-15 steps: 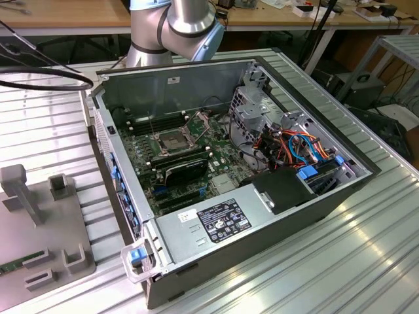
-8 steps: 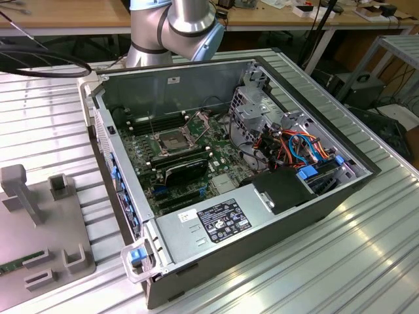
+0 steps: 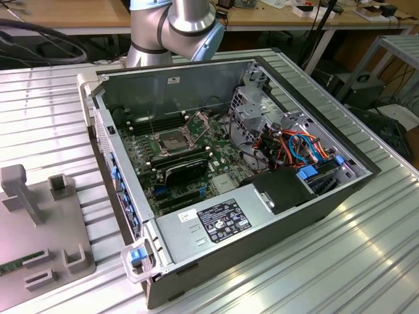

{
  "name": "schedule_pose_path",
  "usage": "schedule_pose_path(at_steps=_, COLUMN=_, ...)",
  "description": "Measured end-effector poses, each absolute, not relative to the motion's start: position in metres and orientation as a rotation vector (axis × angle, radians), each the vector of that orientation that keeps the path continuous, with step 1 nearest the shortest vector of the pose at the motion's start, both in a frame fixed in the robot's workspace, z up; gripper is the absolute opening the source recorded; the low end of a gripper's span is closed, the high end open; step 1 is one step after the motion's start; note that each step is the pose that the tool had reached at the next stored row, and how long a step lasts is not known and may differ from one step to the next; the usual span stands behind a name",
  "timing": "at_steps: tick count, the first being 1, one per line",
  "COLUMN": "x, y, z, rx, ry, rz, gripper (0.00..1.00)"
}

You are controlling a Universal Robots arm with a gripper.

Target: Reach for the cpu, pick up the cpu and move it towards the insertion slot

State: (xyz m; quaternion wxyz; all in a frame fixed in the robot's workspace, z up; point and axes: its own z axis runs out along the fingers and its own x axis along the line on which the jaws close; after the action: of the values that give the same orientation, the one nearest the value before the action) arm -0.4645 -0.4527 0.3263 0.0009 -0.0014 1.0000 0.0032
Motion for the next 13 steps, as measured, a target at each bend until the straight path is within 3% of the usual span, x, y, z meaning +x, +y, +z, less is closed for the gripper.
schedule_pose_path(at_steps=9, x=-0.464, y=-0.453, z=0.386, rx=-0.004, ry=3.14, rz=0.01, gripper=0.55)
schedule_pose_path(at_steps=13, x=-0.464, y=-0.453, z=0.389, rx=-0.005, ry=3.139, rz=0.011, gripper=0.55)
